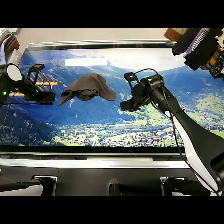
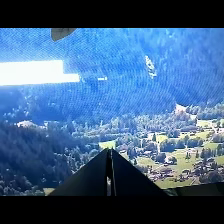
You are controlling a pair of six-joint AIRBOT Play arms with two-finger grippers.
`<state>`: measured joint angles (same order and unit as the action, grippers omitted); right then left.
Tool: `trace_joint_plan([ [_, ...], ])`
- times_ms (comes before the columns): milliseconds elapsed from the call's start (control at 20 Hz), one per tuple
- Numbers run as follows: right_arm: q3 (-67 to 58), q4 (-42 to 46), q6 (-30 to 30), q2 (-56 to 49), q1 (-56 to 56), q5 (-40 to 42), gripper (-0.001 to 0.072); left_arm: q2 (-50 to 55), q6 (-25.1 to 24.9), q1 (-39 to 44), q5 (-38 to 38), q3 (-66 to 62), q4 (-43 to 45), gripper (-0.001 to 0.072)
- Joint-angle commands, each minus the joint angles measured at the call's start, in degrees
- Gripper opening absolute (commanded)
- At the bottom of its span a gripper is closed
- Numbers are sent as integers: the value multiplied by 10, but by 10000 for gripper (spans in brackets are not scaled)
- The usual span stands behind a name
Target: Fold the clothes and pants, and hang the long-sleeved shirts on hangers.
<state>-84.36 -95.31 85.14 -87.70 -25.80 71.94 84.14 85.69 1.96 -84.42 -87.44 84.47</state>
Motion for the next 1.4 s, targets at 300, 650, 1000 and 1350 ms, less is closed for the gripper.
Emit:
trace_joint_plan([
  [300, 0, 0, 0, 0, 0, 0, 46, 0, 0, 0, 0, 0, 0, 20],
  [650, 0, 0, 0, 0, 0, 0, 46, 0, 0, 0, 0, 0, 0, 20],
  [1000, 0, 0, 0, 0, 0, -35, 46, 6, 0, 0, 36, 0, -1, 81],
  [1350, 0, -2, -29, 0, 0, -27, 225, 119, 65, 38, 359, -43, -28, 717],
])
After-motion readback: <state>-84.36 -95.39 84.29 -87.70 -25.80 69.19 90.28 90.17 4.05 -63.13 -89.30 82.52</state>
